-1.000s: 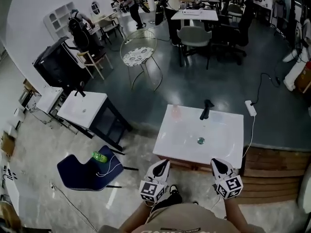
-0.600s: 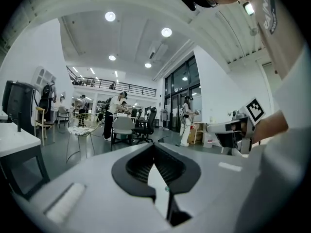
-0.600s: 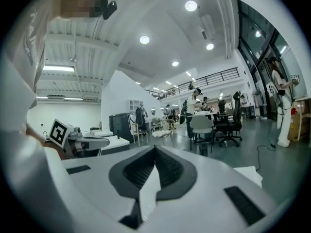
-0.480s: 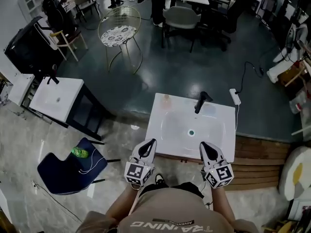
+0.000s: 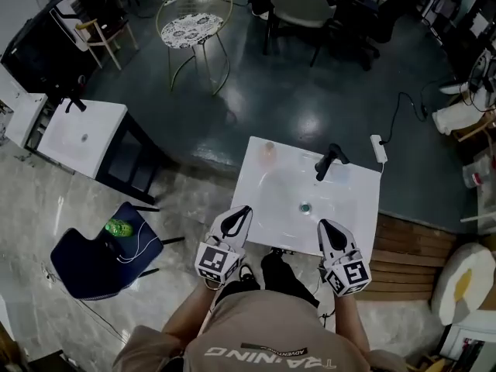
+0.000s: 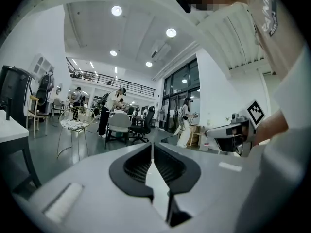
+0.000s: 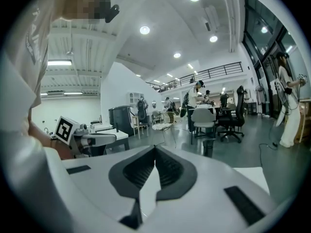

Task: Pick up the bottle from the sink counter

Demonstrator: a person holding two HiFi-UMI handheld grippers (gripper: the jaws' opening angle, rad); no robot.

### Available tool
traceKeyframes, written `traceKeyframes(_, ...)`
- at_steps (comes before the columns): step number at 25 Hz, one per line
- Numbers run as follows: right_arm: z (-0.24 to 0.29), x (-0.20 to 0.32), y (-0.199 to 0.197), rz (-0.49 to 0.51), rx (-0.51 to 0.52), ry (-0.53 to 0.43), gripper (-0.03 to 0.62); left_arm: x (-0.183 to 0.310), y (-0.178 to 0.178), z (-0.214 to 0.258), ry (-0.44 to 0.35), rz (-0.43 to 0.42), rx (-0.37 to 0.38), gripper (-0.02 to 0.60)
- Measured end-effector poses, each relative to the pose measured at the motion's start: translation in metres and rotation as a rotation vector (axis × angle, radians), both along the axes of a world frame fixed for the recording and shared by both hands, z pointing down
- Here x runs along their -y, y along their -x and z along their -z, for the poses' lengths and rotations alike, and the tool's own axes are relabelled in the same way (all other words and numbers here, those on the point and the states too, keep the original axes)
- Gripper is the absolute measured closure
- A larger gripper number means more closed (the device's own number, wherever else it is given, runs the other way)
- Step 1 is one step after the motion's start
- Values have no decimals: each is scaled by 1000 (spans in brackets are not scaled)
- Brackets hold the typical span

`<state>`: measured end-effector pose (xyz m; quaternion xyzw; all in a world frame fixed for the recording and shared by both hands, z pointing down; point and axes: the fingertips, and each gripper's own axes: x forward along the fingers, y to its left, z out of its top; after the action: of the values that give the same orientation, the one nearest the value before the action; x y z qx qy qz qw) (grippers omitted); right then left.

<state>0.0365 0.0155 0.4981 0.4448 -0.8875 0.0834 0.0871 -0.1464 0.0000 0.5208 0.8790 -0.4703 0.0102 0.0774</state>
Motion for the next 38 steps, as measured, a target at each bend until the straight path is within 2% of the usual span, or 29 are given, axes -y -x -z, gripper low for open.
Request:
traceKeyframes(4,-13,30,-8,21,20,7,583,23,-11,-5,8,-3,67,572)
traceKeyframes(11,-24,88,-22,86,6,-10,583,80,-17,6,32,37,116,572)
traceKeyframes(17,-27,138,-39,66,149,27,583,123,-23,0,53,88,145,572)
traceKeyframes(23,-24,168,-27,90,180,42,583,151,-21,-19,98,125,154,554)
traceKeyframes(30,-32,171,0,133,107,73,583,189,-29,-66,127,30,135,420)
traceKeyframes(33,-36,163,11,142,138,102,583,203,-32,-87,105,-7,139,414)
traceKeyframes(38,-43,155,19,160,107,111,583,234,-42,-118,49,-45,141,414)
